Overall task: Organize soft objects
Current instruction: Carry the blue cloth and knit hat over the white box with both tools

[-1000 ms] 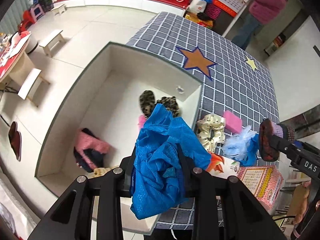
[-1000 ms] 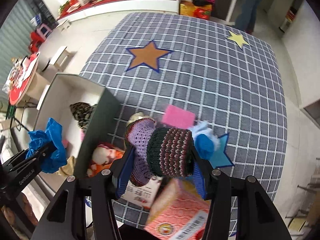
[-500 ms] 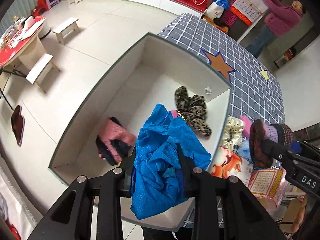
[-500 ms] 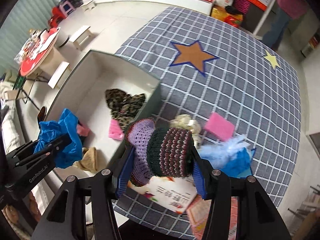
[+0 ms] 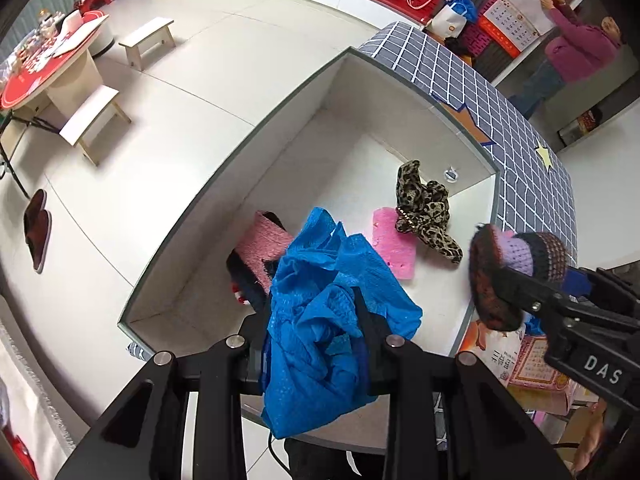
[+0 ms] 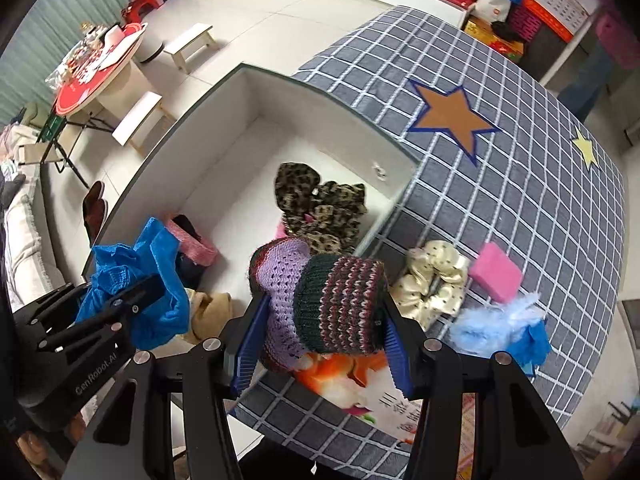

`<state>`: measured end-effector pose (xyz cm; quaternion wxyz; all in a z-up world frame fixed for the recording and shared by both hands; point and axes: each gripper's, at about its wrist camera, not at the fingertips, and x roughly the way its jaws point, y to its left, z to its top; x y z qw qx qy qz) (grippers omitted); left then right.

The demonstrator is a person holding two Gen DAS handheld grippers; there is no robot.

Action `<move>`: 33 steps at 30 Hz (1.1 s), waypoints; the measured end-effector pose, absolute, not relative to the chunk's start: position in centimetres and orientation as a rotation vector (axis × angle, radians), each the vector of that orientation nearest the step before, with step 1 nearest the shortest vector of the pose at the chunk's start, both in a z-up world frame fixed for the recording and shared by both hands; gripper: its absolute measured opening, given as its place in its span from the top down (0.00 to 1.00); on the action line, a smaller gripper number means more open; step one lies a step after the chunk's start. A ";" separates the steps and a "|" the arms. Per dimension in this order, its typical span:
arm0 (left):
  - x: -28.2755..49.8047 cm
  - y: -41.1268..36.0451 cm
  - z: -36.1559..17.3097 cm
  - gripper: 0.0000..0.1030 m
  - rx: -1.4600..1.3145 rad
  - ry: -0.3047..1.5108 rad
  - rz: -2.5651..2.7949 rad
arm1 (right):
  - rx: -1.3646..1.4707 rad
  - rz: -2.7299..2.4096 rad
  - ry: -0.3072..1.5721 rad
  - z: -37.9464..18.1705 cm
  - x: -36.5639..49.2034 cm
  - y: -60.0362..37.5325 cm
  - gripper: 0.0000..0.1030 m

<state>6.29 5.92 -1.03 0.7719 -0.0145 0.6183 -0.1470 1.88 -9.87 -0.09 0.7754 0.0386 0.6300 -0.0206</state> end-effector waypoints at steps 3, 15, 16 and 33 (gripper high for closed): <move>6.3 6.2 -1.3 0.67 -0.035 1.342 -0.313 | 0.067 -0.025 1.368 -0.4 2.4 -9.0 0.47; 6.6 6.3 -2.7 0.67 -0.032 1.365 -0.313 | 0.051 0.005 1.404 -2.1 4.4 -7.2 0.47; 6.7 6.2 -2.7 0.67 -0.023 1.362 -0.314 | 0.052 0.006 1.407 -2.3 4.6 -7.1 0.47; 6.7 5.7 -3.7 0.67 -0.011 1.380 -0.278 | 0.029 0.036 1.458 -4.3 7.1 -5.8 0.47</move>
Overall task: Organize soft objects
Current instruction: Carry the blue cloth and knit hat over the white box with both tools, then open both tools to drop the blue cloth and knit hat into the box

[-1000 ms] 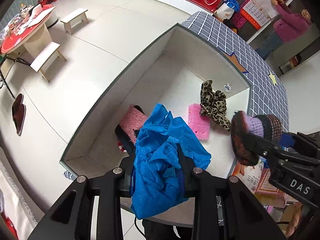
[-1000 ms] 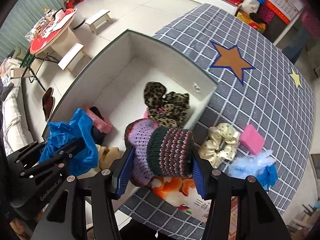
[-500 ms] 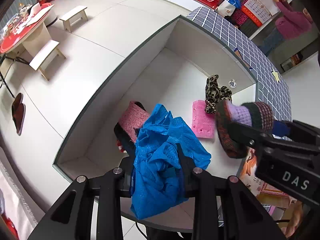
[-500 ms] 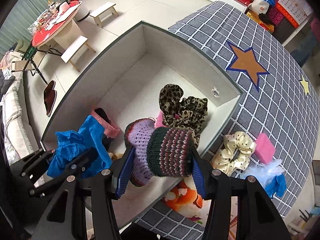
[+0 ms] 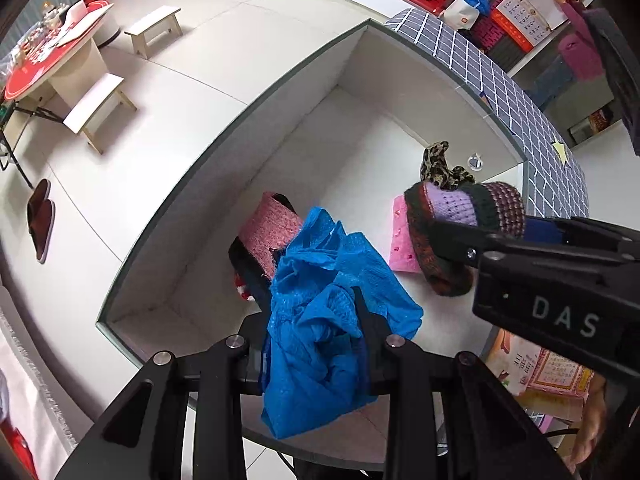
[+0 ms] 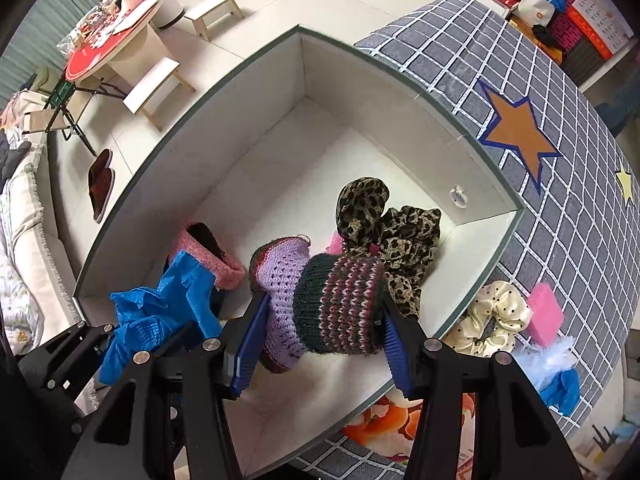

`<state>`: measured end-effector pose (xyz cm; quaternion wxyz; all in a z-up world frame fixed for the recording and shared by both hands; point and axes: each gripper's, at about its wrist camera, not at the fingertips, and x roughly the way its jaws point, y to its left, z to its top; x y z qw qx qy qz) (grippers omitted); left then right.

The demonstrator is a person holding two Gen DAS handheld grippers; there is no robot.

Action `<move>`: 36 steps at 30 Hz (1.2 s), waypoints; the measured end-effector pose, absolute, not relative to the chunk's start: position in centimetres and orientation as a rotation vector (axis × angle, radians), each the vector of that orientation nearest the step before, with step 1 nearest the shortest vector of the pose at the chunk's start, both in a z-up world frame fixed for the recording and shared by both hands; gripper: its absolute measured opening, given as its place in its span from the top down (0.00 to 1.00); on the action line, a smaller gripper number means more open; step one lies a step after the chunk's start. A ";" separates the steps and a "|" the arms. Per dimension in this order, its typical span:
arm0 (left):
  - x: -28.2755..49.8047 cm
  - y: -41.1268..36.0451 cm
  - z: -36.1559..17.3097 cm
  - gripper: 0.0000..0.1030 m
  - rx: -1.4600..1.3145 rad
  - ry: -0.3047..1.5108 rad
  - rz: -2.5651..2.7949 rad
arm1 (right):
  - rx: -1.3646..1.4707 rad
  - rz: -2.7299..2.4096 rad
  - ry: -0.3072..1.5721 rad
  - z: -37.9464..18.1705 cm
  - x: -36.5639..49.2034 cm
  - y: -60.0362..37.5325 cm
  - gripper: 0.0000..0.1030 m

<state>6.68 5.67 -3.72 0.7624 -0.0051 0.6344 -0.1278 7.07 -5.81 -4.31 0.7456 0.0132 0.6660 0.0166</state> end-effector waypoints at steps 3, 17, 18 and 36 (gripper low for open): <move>6.8 5.5 -3.8 0.67 -0.010 1.384 -0.266 | 0.019 0.033 1.463 -4.6 7.2 -5.9 0.47; 7.5 4.5 -4.2 0.67 0.012 1.396 -0.264 | 0.039 -0.001 1.485 -5.7 8.6 -6.6 0.47; 7.6 4.5 -4.4 0.66 0.014 1.398 -0.262 | 0.039 -0.001 1.487 -5.8 8.6 -6.7 0.47; 8.2 4.4 -4.0 0.22 -0.011 1.401 -0.209 | 0.093 -0.004 1.450 -4.8 9.2 -8.0 0.12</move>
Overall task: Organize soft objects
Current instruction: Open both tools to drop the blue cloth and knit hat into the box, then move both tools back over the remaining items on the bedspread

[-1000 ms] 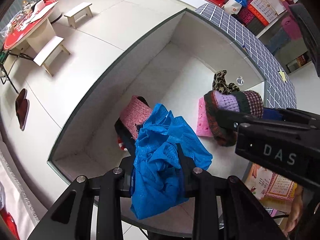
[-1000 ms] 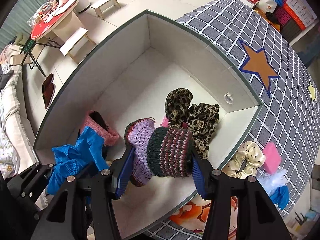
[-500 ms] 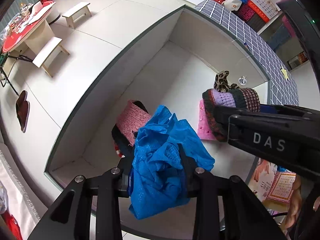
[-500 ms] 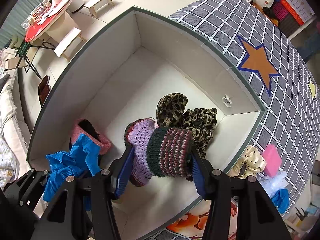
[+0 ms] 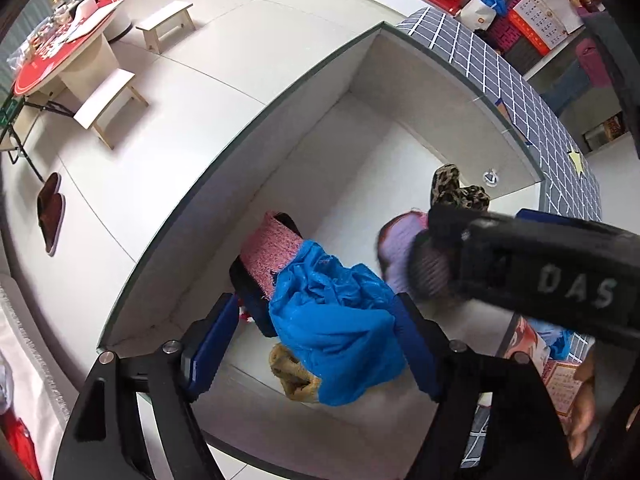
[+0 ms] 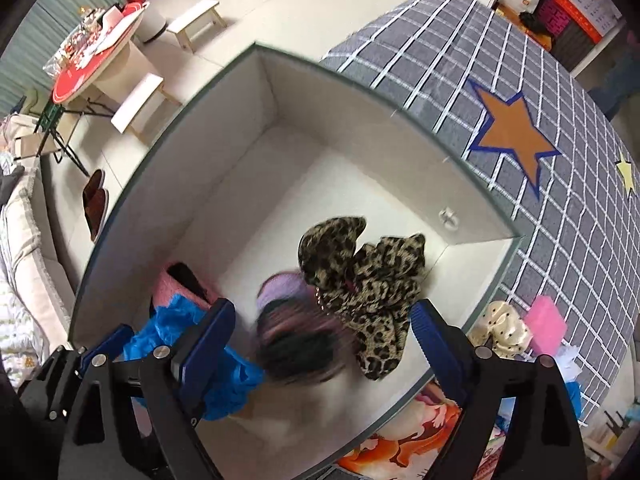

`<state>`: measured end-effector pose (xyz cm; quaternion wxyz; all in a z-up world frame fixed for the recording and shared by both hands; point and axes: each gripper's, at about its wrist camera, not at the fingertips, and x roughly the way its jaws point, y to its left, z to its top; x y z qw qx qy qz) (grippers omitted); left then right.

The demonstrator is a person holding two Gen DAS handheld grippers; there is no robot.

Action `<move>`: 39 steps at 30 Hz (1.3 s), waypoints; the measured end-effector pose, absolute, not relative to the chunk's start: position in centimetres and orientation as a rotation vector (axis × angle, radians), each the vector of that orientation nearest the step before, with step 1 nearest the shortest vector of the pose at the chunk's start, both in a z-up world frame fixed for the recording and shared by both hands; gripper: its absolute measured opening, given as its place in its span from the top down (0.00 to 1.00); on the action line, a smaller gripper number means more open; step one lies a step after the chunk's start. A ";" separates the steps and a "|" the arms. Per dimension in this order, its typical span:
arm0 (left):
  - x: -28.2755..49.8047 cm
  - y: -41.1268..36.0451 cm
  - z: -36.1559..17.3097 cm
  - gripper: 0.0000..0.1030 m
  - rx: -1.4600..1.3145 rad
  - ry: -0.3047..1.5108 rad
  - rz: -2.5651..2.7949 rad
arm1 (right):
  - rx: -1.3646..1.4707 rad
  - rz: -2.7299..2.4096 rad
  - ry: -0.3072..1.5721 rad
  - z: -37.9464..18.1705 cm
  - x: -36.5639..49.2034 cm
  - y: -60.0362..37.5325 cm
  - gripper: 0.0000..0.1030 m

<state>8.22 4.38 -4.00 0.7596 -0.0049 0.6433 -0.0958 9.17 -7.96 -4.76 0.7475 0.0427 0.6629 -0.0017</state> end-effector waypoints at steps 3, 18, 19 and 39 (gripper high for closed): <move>8.0 4.6 -3.5 0.22 -0.029 1.382 -0.201 | 0.119 -0.001 1.451 -4.3 9.2 -8.5 0.12; 7.9 3.6 0.5 0.22 -0.061 1.311 -0.260 | 0.355 -0.091 1.377 0.0 6.3 -15.9 0.12; 7.9 3.3 0.7 0.22 -0.059 1.308 -0.268 | 0.371 -0.102 1.371 0.3 5.8 -16.7 0.12; 3.7 -14.1 0.8 0.21 0.268 1.312 -0.563 | 0.630 -0.389 1.289 2.3 -7.2 -33.3 0.12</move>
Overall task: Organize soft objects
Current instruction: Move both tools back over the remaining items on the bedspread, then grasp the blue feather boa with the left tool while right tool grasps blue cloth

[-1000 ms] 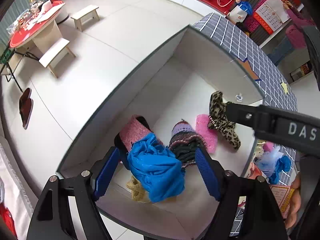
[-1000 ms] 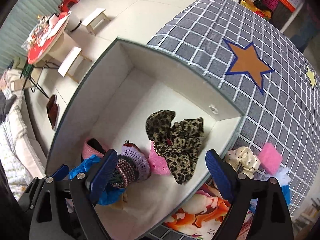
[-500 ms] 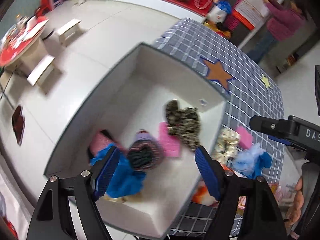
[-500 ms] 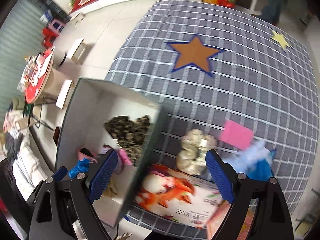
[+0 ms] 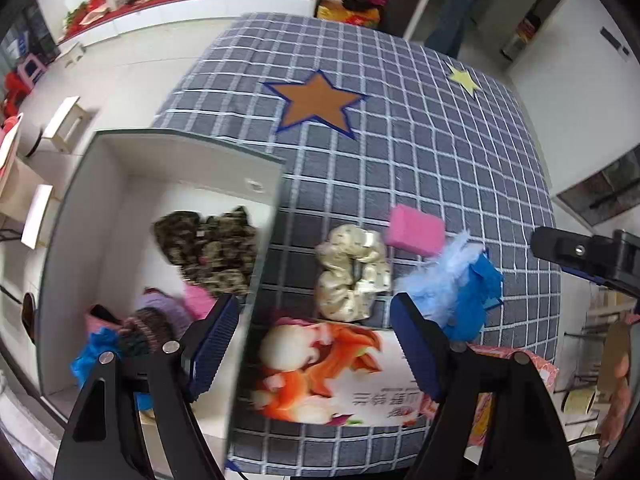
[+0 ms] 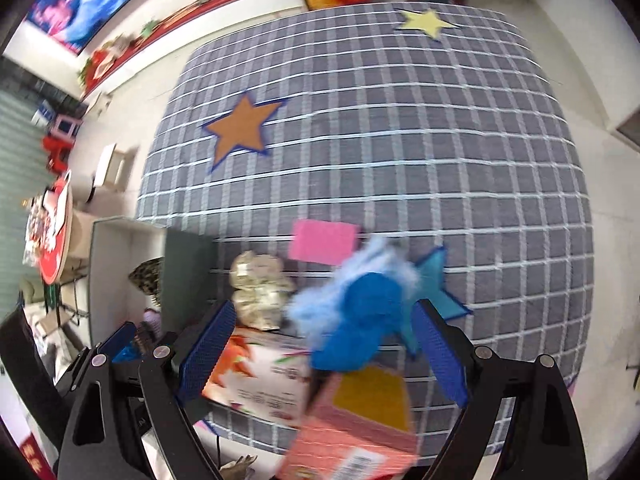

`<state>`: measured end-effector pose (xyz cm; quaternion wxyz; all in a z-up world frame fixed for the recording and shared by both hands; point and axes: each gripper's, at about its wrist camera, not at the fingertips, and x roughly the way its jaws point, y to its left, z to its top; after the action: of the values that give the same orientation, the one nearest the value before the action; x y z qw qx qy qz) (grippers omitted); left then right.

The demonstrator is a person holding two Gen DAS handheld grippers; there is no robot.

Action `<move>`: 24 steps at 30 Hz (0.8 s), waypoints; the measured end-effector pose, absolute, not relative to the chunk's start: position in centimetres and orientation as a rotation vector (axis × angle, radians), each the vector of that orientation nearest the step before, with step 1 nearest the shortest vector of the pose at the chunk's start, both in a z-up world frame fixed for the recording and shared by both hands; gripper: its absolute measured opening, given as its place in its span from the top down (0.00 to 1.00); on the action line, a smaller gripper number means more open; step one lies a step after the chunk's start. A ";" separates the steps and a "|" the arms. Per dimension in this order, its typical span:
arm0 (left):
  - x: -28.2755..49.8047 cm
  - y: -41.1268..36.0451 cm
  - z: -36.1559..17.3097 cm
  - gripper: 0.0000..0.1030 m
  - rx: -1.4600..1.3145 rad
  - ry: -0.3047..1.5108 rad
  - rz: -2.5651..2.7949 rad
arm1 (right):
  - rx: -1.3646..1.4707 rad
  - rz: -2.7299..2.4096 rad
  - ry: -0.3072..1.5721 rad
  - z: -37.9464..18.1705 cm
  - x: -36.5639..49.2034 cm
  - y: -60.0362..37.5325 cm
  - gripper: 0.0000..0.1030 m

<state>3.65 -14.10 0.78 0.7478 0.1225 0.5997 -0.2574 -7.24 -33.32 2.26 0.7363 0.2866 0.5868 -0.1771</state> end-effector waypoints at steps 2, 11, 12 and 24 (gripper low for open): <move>3.3 -15.2 0.3 0.21 0.290 1.326 -0.574 | 0.651 -0.415 1.293 1.9 -8.5 -34.8 0.12; 3.7 -19.3 -3.1 0.21 0.372 1.377 -0.557 | 0.761 -0.458 1.366 -2.2 -11.6 -39.6 0.12; 4.0 -19.6 -3.7 0.21 0.369 1.389 -0.551 | 0.776 -0.440 1.386 -3.0 -11.6 -39.7 0.12; 6.2 -22.5 -8.7 0.21 0.460 1.441 -0.477 | 0.819 -0.223 1.535 -10.1 -9.1 -37.8 0.12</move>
<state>6.21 -22.52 -8.66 0.7017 0.2065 0.6473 -0.2143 -9.08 -37.77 -10.14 0.6395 0.3588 0.6729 -0.0979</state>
